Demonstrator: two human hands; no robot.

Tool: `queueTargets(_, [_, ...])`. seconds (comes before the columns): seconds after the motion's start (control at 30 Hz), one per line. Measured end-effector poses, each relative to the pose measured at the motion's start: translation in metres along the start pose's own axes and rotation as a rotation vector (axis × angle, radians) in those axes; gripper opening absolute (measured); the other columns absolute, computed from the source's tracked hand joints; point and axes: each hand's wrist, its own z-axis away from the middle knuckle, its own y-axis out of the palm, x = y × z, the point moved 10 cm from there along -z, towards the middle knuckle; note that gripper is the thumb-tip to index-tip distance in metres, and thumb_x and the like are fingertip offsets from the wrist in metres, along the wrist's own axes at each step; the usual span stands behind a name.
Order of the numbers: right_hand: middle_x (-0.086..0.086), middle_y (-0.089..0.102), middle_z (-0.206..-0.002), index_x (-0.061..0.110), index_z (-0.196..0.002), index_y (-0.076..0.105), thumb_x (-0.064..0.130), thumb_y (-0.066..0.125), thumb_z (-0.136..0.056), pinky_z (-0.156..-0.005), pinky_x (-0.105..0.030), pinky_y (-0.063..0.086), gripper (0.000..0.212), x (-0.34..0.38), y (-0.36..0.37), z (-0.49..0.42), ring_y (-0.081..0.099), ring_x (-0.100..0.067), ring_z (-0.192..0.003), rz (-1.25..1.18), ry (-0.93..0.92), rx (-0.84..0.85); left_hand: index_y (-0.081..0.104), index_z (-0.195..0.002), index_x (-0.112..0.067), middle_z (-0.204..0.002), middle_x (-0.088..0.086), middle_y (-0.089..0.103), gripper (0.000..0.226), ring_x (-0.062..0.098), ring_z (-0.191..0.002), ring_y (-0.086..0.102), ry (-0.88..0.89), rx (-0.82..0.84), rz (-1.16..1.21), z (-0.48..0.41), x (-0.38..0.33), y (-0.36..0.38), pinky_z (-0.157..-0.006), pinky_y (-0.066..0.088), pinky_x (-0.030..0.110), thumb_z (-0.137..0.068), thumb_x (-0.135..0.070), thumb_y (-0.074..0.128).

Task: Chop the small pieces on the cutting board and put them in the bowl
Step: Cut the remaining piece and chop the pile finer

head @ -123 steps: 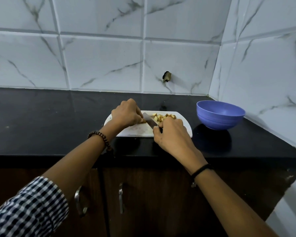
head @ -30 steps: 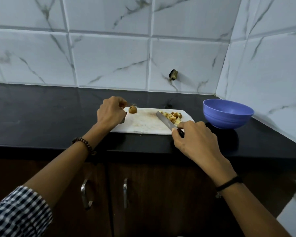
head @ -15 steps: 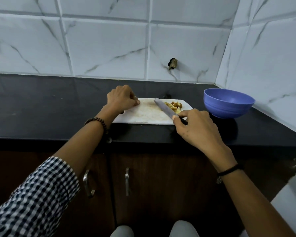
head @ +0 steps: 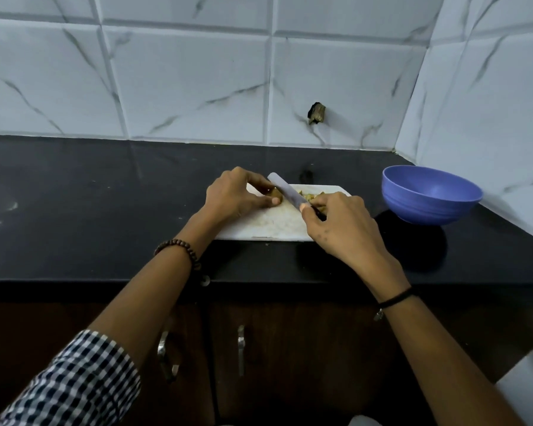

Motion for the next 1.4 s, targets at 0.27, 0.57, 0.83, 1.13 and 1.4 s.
queueTargets(0.27, [-0.001,0.061,-0.07,0.02,-0.101,0.073,0.04,0.051,-0.096,-0.052,-0.035,0.049,0.03,0.001,0.004,-0.012,0.058,-0.016,-0.063,-0.009,-0.017,0.029,0.076,-0.096,-0.037,-0.095,-0.021,0.073,0.037,0.004,-0.102,0.064,-0.011,-0.064,-0.094,-0.005,0.01,0.0,-0.072,0.047,0.028,-0.071,-0.064,0.074])
queueTargets(0.57, [0.0,0.061,-0.066,0.022,-0.095,0.073,0.044,0.05,-0.096,-0.058,-0.038,0.052,0.031,0.001,0.008,-0.022,0.058,-0.017,-0.064,-0.013,-0.039,0.038,0.075,-0.095,-0.047,-0.097,-0.018,0.071,0.028,0.007,-0.101,0.062,0.01,-0.088,-0.078,-0.003,0.006,-0.001,-0.074,0.05,0.032,-0.073,-0.063,0.073])
queueTargets(0.83, [0.001,0.061,-0.071,0.023,-0.106,0.073,0.046,0.051,-0.097,-0.055,-0.034,0.049,0.033,-0.001,0.008,-0.025,0.057,-0.014,-0.063,-0.009,-0.058,0.097,0.075,-0.097,-0.046,-0.099,-0.014,0.07,0.027,0.01,-0.096,0.062,0.08,-0.129,-0.205,-0.001,-0.008,-0.003,-0.066,0.047,0.031,-0.078,-0.063,0.069])
queueTargets(1.13, [0.001,0.057,-0.066,0.02,-0.078,0.061,0.042,0.05,-0.097,-0.056,-0.036,0.044,0.031,0.002,0.013,-0.03,0.056,-0.021,-0.065,-0.005,-0.069,0.111,0.074,-0.101,-0.043,-0.094,-0.01,0.067,0.015,0.013,-0.096,0.061,0.127,-0.109,-0.272,0.003,-0.015,0.002,-0.065,0.046,0.033,-0.091,-0.046,0.063])
queueTargets(1.4, [-0.002,0.052,-0.07,0.017,-0.083,0.061,0.036,0.047,-0.099,-0.051,-0.031,0.033,0.028,0.009,0.021,-0.027,0.054,-0.023,-0.066,0.057,-0.082,0.133,0.075,-0.099,-0.042,-0.099,-0.011,0.073,0.015,0.016,-0.107,0.062,0.077,-0.125,-0.233,0.003,-0.009,0.0,-0.075,0.051,0.037,-0.089,-0.047,0.065])
